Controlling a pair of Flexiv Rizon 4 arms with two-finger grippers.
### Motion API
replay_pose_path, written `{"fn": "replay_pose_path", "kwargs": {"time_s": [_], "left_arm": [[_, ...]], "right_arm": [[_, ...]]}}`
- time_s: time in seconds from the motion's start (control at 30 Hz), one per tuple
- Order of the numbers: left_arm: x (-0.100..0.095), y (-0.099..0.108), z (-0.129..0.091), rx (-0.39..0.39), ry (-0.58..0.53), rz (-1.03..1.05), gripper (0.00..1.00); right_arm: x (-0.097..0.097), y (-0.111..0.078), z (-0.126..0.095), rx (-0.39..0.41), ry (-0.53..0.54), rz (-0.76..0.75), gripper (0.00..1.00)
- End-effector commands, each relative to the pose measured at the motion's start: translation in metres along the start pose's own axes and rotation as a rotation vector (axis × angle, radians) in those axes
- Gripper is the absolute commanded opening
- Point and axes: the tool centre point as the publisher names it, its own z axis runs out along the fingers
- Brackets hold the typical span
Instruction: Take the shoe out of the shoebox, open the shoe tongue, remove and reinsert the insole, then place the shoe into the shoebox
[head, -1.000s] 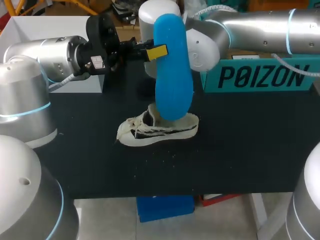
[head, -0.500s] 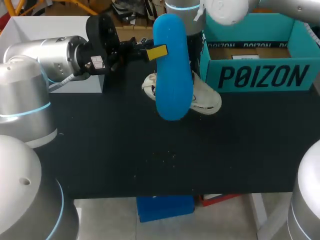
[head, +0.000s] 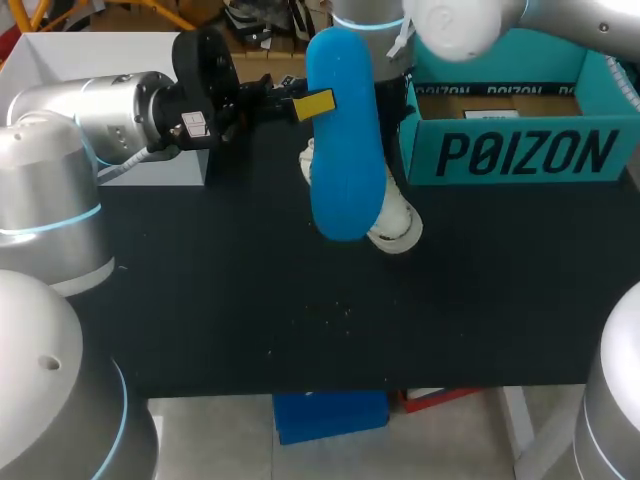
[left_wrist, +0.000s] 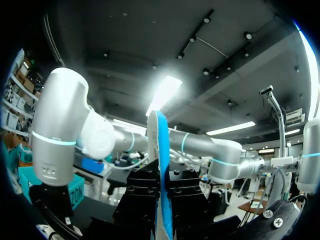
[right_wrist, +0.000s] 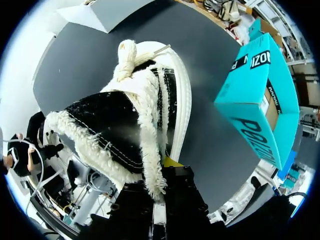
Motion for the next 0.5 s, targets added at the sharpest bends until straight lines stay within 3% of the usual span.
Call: {"fn": "replay_pose_path", "kwargs": {"time_s": [0.03,0.5], "left_arm": [[0.0,0.001,0.001,0.001,-0.001,0.003,0.0],[0.0,0.001,0.001,0.001,-0.001,0.003,0.0]], "right_arm": [[0.007,0.006,0.0,0.029,0.02,0.689,0.0],[0.033,0.024,0.04,0.02,-0.081,0.653,0.0]]}}
